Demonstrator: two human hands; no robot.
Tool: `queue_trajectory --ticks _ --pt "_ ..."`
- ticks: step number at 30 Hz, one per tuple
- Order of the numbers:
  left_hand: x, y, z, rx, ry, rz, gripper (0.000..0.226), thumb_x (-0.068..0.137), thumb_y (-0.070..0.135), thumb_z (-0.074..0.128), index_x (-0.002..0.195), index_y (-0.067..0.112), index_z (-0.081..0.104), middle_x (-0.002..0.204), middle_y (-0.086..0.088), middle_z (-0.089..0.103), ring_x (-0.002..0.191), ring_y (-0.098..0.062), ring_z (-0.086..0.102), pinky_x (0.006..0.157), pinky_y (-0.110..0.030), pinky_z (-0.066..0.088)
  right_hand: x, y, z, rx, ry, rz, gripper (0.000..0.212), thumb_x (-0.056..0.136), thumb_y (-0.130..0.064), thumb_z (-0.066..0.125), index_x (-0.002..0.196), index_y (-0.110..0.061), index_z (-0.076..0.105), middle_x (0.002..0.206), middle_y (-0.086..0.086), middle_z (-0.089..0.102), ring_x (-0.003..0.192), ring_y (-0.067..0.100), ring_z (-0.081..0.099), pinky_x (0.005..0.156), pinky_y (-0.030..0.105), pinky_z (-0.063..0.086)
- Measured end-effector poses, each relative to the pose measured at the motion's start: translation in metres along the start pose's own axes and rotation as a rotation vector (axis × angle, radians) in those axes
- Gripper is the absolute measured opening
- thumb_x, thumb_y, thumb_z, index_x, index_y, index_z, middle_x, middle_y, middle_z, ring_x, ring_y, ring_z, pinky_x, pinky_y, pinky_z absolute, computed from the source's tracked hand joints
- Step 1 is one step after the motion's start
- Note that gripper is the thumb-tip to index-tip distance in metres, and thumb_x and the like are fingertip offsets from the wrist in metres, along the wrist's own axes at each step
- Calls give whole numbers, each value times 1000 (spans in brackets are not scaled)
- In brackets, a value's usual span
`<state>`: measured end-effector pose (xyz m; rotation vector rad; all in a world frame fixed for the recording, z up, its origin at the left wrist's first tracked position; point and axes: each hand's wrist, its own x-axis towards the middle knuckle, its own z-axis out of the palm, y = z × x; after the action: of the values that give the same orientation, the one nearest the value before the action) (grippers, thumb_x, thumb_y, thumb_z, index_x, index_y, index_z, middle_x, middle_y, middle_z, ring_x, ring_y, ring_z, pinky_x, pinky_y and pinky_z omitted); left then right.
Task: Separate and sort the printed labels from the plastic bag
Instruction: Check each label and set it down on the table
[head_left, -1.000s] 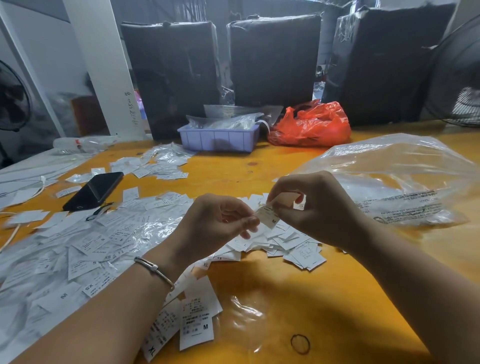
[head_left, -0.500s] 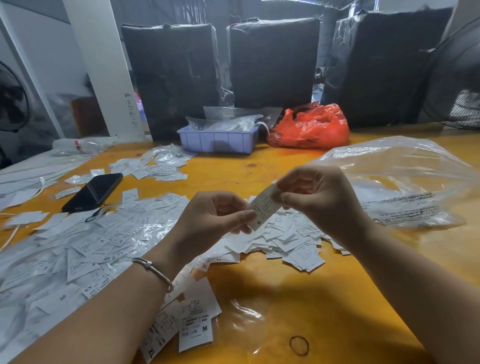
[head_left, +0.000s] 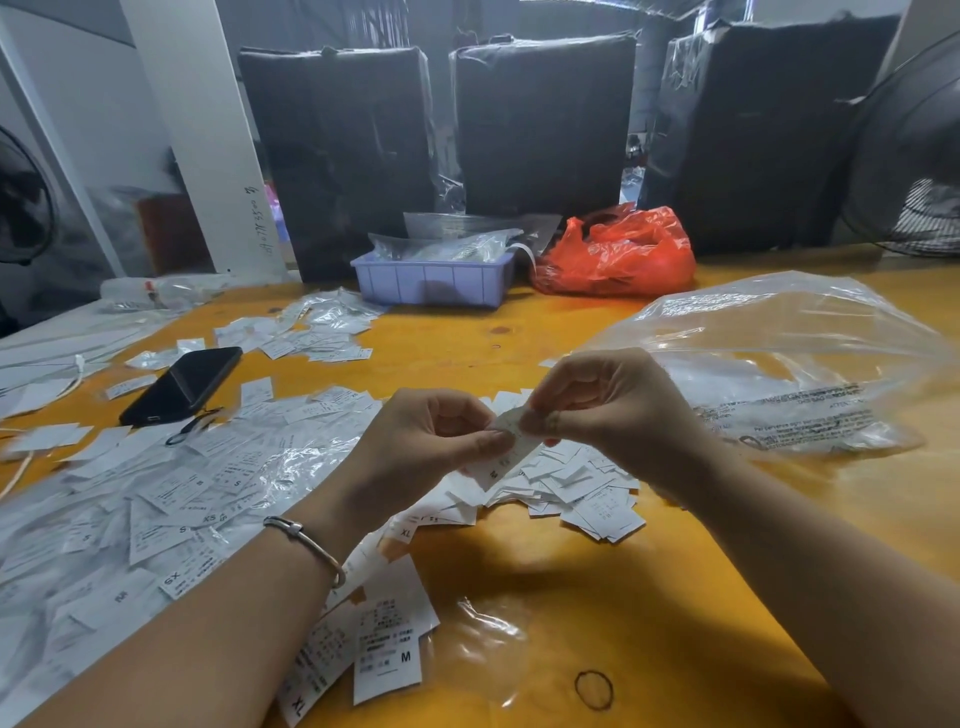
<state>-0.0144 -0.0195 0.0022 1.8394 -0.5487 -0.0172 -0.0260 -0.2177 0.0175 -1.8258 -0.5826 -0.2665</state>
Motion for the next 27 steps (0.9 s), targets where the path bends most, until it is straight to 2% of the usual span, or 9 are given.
queue_trajectory --ticks 2,4,8,14,18,21,24,25,27 --pt "0 -1 1 -26 -10 -4 24 73 11 74 89 -6 72 75 -4 74 69 -10 67 61 -18 53 -1 1 5 10 -13 22 11 69 6 78 77 6 70 74 20 71 65 22 66 65 30 56" --pt "-1 0 2 -43 -13 -3 27 71 14 74 89 -6 72 75 -5 74 70 -10 66 61 -18 53 -2 1 6 -15 -1 33 14 70 0 79 80 5 71 78 19 72 71 25 68 70 33 56" --pt "-1 2 1 -78 16 1 28 68 19 73 88 -2 72 75 -1 75 69 -9 68 59 -17 52 0 -3 0 -35 90 31 9 72 -4 79 79 -4 74 77 14 72 74 30 67 69 39 55" --pt "-3 5 3 -54 4 11 25 67 20 73 84 2 71 77 -2 75 73 -10 69 64 -18 54 -3 -8 8 -83 -7 52 9 75 1 74 82 -5 76 77 13 73 79 34 68 76 51 55" --pt "-2 4 1 -43 49 -14 22 73 10 75 92 1 66 79 -6 76 73 -12 71 62 -18 54 -2 -7 6 -120 -50 75 21 80 3 66 88 -13 77 79 9 73 80 27 66 76 46 56" --pt "-1 3 1 -39 63 -25 34 72 13 76 101 9 60 82 -10 76 76 -15 73 66 -20 56 -2 -7 5 -98 -117 98 24 80 5 63 88 -13 77 81 6 72 78 17 64 70 28 53" --pt "-1 3 1 -20 31 -22 34 75 11 76 105 11 60 85 -7 77 79 -14 73 65 -20 56 -3 -7 5 -106 -173 125 25 79 3 63 85 -17 77 79 2 72 75 7 61 67 17 50" --pt "0 2 0 -3 32 -17 31 77 10 75 104 12 61 85 -5 77 80 -13 73 65 -20 56 -2 -5 3 -168 -137 113 23 79 1 63 83 -18 77 76 -1 71 72 7 61 64 16 49" --pt "1 0 -3 65 72 7 23 84 5 70 103 16 63 86 -1 77 83 -10 72 68 -22 58 2 2 -6 -438 45 80 18 80 -4 62 77 -14 77 70 0 71 66 12 63 62 26 53"
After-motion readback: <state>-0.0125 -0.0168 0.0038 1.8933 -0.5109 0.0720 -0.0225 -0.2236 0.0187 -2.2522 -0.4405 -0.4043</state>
